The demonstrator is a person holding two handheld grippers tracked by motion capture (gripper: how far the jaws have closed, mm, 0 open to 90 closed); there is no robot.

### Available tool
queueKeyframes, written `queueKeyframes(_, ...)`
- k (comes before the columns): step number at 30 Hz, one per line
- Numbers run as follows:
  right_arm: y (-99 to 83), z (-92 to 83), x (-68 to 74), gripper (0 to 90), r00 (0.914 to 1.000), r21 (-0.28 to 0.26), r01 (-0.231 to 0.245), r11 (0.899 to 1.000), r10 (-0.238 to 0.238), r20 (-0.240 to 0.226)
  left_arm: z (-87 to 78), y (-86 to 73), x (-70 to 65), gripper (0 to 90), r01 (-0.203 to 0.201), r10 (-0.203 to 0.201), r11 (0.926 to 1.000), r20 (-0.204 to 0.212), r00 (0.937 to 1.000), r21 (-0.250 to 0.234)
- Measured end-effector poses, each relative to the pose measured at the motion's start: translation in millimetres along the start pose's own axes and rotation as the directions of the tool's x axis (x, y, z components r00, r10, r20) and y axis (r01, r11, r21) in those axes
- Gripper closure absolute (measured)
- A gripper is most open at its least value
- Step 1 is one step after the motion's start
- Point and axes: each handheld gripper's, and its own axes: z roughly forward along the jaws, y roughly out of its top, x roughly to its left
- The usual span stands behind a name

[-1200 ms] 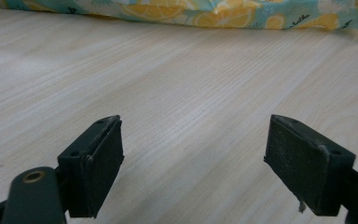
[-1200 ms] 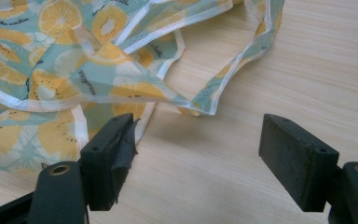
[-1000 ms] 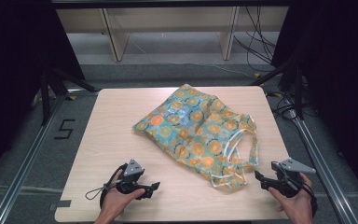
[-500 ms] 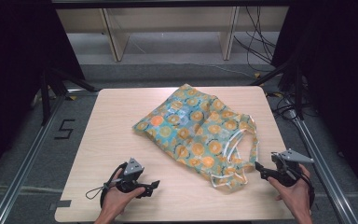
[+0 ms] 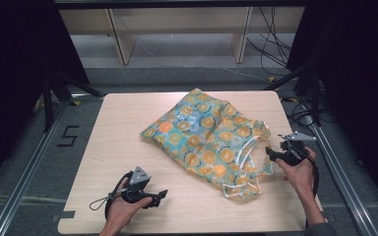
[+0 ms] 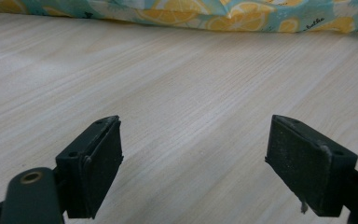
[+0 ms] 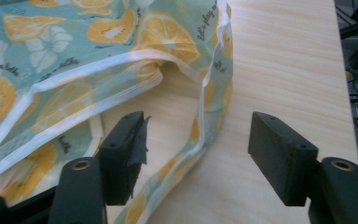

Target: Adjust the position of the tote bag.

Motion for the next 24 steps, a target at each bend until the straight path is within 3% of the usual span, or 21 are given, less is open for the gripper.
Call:
queueKeyframes(4,4.2,17.5,-3.6,41.2,0.9997,0.036,0.021,0.999,-0.021,-0.01,0.2,0.2,-0.8,17.2,0.013,-0.013,0.9999,0.008,0.9999,-0.009)
queueKeyframes(5,5.8,20.8,-4.5,48.4,0.9995,0.07,0.032,0.997,-0.033,0.002,-0.4,0.4,-0.5,16.8,0.006,-0.006,1.0,0.014,0.9999,-0.007)
queueKeyframes(6,5.8,20.8,-4.5,48.4,0.9995,0.07,0.032,0.997,-0.033,0.002,-0.4,0.4,-0.5,16.8,0.001,-0.001,1.0,0.013,0.9999,-0.007)
queueKeyframes(7,6.9,23.1,-5.4,58.9,0.9987,0.056,0.044,0.997,-0.042,-0.03,0.1,0.2,-0.2,16.5,-0.01,0.01,0.9999,0.012,0.9999,-0.012)
queueKeyframes(8,6.9,23.1,-5.4,58.9,0.9987,0.056,0.044,0.997,-0.042,-0.03,0.0,0.5,0.7,16.5,-0.021,0.021,0.9998,0.007,0.9998,-0.001)
queueKeyframes(9,7.6,24.3,-4.6,70.2,0.9981,0.051,0.062,0.997,-0.061,-0.013,0.7,0.3,-0.7,16.0,0.001,-0.001,1.0,0.004,1.0,-0.005)
queueKeyframes(10,7.0,24.6,-4.9,74.8,0.9978,0.038,0.065,0.997,-0.064,-0.017,0.7,0.3,-0.9,16.0,0.008,-0.008,1.0,0.008,0.9999,-0.006)
queueKeyframes(11,7.5,22.4,-4.4,78.4,0.9983,0.065,0.052,0.997,-0.05,-0.031,0.7,0.3,-1.1,16.0,0.014,-0.014,0.9999,0.005,0.9999,-0.01)
queueKeyframes(13,5.9,23.1,-5.4,81.0,0.9967,0.042,0.077,0.996,-0.076,-0.03,-0.2,0.6,-0.6,16.0,0.012,-0.011,0.9999,0.006,0.9999,-0.011)
queueKeyframes(14,4.8,18.8,-3.0,85.3,0.9959,0.045,0.06,0.997,-0.057,-0.07,-0.3,0.8,0.2,16.0,0.004,-0.004,0.9999,0.001,1.0,-0.014)
queueKeyframes(16,3.8,16.6,-1.0,86.3,0.9951,0.042,0.075,0.996,-0.072,-0.069,-0.2,0.2,0.2,16.0,0.006,-0.006,0.9997,0.006,1.0,-0.024)
queueKeyframes(18,0.4,11.4,4.0,86.7,0.9903,0.035,0.097,0.995,-0.093,-0.103,-1.5,0.3,0.6,16.0,0.009,-0.009,0.9998,0.004,1.0,-0.015)
queueKeyframes(20,-3.7,3.7,12.1,89.0,0.9825,0.037,0.136,0.99,-0.13,-0.134,-1.4,0.3,1.1,16.1,0.024,-0.024,0.9995,0.011,0.9997,-0.022)
queueKeyframes(22,-6.4,-3.6,19.9,90.0,0.977,0.035,0.145,0.989,-0.138,-0.163,-1.3,0.3,1.8,16.3,0.018,-0.018,0.9997,0.017,0.9997,-0.019)
queueKeyframes(24,-7.0,-10.0,27.6,90.0,0.9702,0.004,0.174,0.985,-0.17,-0.172,-1.2,-0.2,0.7,16.3,0.031,-0.031,0.9992,0.013,0.9994,-0.023)
